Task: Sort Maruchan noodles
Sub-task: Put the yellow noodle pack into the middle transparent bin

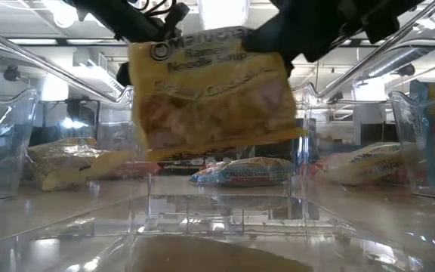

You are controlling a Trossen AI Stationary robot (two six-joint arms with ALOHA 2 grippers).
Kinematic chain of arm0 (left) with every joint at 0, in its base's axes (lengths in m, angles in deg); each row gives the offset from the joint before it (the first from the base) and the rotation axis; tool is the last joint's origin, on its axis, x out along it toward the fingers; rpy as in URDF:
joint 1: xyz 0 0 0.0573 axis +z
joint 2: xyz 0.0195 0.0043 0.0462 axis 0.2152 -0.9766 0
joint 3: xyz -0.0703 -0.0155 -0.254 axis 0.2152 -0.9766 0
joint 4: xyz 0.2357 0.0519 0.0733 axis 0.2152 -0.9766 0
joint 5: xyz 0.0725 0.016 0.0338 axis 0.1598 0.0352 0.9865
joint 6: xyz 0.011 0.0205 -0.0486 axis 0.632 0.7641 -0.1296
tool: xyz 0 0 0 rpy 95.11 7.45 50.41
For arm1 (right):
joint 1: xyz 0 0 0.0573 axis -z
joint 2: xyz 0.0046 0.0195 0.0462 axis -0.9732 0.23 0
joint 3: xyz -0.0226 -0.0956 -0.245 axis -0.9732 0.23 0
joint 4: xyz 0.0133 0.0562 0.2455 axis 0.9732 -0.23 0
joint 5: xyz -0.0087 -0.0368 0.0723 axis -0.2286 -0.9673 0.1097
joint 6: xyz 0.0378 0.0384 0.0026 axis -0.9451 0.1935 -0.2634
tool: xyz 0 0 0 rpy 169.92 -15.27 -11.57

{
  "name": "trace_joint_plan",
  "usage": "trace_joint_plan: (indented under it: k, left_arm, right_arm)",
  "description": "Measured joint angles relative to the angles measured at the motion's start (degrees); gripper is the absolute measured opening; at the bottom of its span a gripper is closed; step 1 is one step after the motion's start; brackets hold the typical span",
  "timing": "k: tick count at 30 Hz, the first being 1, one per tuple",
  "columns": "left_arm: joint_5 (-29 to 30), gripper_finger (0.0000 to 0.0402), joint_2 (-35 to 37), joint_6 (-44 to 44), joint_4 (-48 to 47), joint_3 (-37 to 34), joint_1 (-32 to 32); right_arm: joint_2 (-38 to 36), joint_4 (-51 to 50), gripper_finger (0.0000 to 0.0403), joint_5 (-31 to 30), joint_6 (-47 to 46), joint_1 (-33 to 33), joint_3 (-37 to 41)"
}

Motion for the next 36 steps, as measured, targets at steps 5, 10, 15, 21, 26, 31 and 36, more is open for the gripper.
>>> trace_joint_plan:
  k: [5, 10, 15, 21, 26, 31, 36]
  left_arm:
    - [0.0, 0.0152, 0.0, -0.4, -0.3, 0.0, 0.0]
    - [0.0, 0.0152, 0.0, -0.4, -1.0, 0.0, 0.0]
    - [0.0, 0.0152, 0.0, -0.4, -1.3, 0.0, 0.0]
    - [0.0, 0.0152, 0.0, -0.4, -1.7, 0.0, 0.0]
    - [0.0, 0.0152, 0.0, -0.4, -1.7, 0.0, 0.0]
    - [0.0, 0.0152, 0.0, -0.4, -1.7, 0.0, 0.0]
    - [0.0, 0.0152, 0.0, -0.8, -1.7, 0.0, 0.0]
  right_arm:
    - [2.9, -0.1, 0.0111, -0.9, 0.7, 0.0, -2.2]
    - [5.1, -0.1, 0.0111, -0.9, -1.2, 0.0, -3.8]
    - [5.8, -3.1, 0.0111, -0.6, -3.0, 0.0, -4.4]
    - [5.3, -4.3, 0.0112, -0.7, -3.1, 0.0, -4.4]
    - [5.3, -4.7, 0.0122, -0.7, -3.4, 0.0, -4.4]
    - [5.1, -5.0, 0.0147, -0.6, -3.7, 0.0, -4.4]
    - [3.4, -6.2, 0.0159, -1.2, -3.9, 0.1, -4.4]
